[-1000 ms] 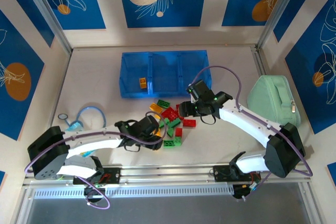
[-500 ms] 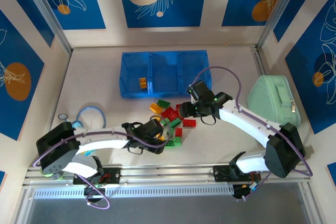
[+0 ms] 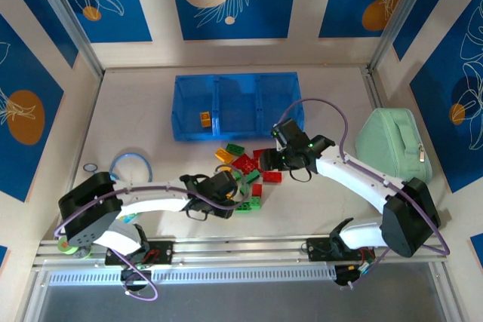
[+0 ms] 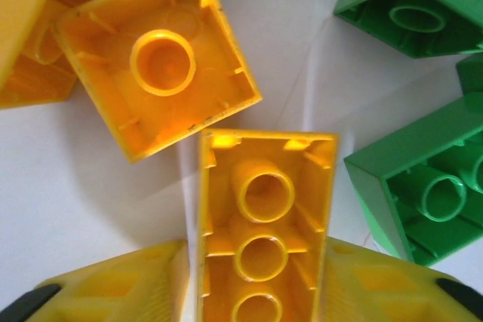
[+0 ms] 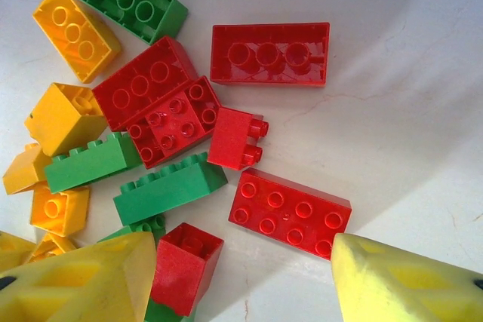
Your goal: Sort the legos into containers by color
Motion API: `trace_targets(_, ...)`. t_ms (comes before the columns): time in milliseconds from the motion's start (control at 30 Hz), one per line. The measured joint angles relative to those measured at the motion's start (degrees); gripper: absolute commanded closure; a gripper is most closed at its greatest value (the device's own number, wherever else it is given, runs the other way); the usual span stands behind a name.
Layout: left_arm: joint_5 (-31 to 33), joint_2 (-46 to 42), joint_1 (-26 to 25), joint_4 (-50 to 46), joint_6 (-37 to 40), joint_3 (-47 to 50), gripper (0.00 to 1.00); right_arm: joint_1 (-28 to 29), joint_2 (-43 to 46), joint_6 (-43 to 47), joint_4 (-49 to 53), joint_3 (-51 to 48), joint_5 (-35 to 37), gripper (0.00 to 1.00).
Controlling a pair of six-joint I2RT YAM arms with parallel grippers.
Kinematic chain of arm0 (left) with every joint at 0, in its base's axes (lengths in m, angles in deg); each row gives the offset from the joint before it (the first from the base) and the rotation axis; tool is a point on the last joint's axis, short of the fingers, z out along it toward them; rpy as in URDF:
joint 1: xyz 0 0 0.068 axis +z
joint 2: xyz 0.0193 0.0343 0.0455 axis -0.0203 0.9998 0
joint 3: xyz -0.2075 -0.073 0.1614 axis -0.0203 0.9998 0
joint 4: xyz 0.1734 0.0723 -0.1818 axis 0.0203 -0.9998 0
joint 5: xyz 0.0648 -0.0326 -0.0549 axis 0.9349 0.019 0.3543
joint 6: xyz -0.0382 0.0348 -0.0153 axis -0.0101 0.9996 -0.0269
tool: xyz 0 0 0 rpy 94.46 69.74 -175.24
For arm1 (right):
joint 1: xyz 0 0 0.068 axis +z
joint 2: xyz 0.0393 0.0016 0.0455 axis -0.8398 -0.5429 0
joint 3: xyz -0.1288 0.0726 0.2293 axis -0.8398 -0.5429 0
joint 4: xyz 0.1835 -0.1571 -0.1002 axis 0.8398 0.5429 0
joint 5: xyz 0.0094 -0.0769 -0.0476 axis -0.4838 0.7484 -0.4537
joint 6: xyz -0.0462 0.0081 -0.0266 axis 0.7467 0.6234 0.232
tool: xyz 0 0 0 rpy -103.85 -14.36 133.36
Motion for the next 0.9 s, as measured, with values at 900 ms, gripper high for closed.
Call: trace_targets(900, 1.0, -8.3, 27.3, -3.8, 9.1, -14.1, 0.7, -1.8, 1.9, -1.0, -2.2, -3.1, -1.4, 0.38)
